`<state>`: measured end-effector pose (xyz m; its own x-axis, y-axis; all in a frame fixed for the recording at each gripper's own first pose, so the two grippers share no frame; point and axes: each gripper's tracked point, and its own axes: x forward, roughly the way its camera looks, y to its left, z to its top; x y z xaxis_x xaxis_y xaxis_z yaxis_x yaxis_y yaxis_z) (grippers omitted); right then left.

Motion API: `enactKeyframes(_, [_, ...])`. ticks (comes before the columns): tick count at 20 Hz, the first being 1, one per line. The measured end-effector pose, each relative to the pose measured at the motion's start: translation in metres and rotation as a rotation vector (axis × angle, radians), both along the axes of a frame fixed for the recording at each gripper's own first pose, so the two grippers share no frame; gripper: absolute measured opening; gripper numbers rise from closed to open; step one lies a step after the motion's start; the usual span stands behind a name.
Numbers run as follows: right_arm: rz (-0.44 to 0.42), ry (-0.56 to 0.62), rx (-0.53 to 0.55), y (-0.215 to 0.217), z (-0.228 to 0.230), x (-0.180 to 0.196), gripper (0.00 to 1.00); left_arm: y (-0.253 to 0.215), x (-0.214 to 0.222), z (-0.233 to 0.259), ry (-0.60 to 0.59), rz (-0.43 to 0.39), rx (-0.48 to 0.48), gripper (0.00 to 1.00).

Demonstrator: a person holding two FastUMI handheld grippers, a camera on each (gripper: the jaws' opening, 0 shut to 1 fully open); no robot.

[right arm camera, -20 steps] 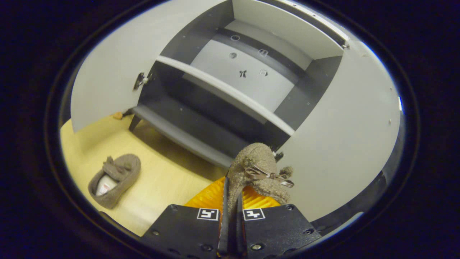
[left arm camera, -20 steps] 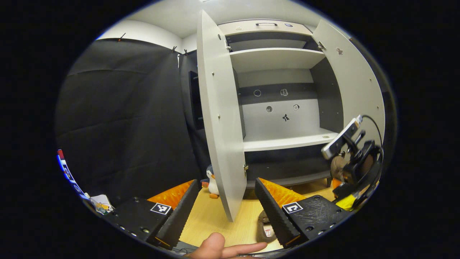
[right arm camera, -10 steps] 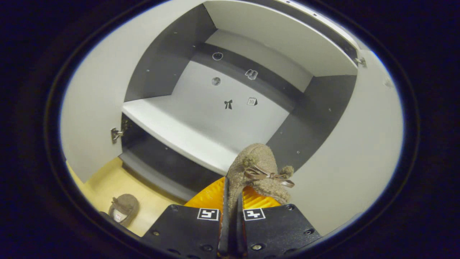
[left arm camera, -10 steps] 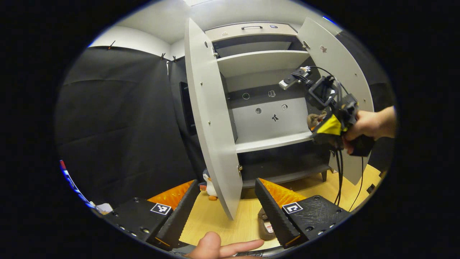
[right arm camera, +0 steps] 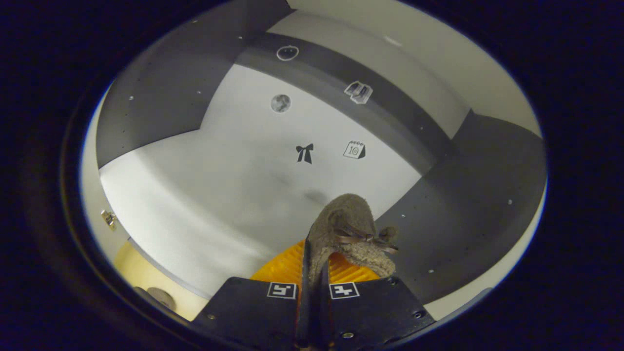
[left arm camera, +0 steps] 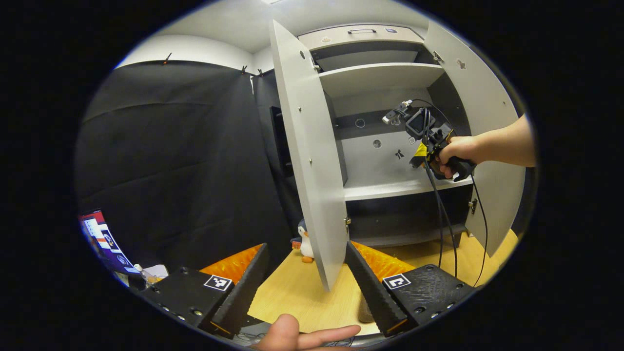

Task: Grab one shoe with the right hand and put it into the shoe cabinet, grab the other shoe with the left hand and put it into the shoe cabinet; then close the right door with the right hand and the left door with the left hand.

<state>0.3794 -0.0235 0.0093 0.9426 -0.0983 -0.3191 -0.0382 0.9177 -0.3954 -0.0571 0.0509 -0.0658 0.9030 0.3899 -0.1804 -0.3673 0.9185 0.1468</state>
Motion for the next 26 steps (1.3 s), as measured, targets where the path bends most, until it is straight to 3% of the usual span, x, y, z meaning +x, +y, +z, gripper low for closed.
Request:
enactKeyframes(5, [0.078, 0.065, 0.034, 0.017, -0.018, 0.009, 0.14, -0.002, -0.002, -0.001, 0.027, 0.031, 0.002, 0.96])
enactKeyframes(10, [0.049, 0.036, 0.051, 0.016, -0.012, 0.002, 0.28, 0.001, -0.002, -0.001, 0.037, 0.040, 0.003, 0.96])
enactKeyframes(13, [0.026, 0.036, 0.081, 0.008, -0.010, -0.011, 0.46, 0.003, -0.002, 0.000, 0.027, 0.030, 0.009, 0.96])
enactKeyframes(14, [0.025, 0.048, 0.083, 0.005, -0.010, -0.018, 0.46, 0.004, -0.003, -0.001, 0.027, 0.028, 0.009, 0.96])
enactKeyframes(15, [0.034, 0.045, 0.098, 0.006, -0.007, -0.024, 0.52, 0.006, -0.005, -0.001, 0.025, 0.026, 0.004, 0.96])
enactKeyframes(17, [0.063, 0.035, 0.119, 0.006, 0.000, -0.039, 0.52, 0.007, -0.007, -0.004, 0.020, 0.022, -0.010, 0.96])
enactKeyframes(18, [0.073, 0.034, 0.116, 0.003, 0.002, -0.049, 0.60, 0.008, -0.007, -0.005, 0.016, 0.018, -0.018, 0.96])
enactKeyframes(19, [0.070, 0.022, 0.115, -0.001, 0.006, -0.057, 0.60, 0.009, -0.007, -0.006, 0.016, 0.013, -0.024, 0.96])
enactKeyframes(20, [0.075, 0.007, 0.128, -0.002, 0.011, -0.068, 0.52, 0.009, -0.007, -0.008, 0.015, 0.006, -0.028, 0.96])
enactKeyframes(23, [0.097, -0.078, 0.180, -0.010, 0.036, -0.103, 0.52, 0.007, -0.008, -0.011, 0.016, -0.027, -0.040, 0.96])
enactKeyframes(26, [0.146, -0.291, 0.284, -0.015, 0.084, -0.156, 0.52, 0.001, -0.011, -0.016, 0.012, -0.069, -0.051, 0.96])
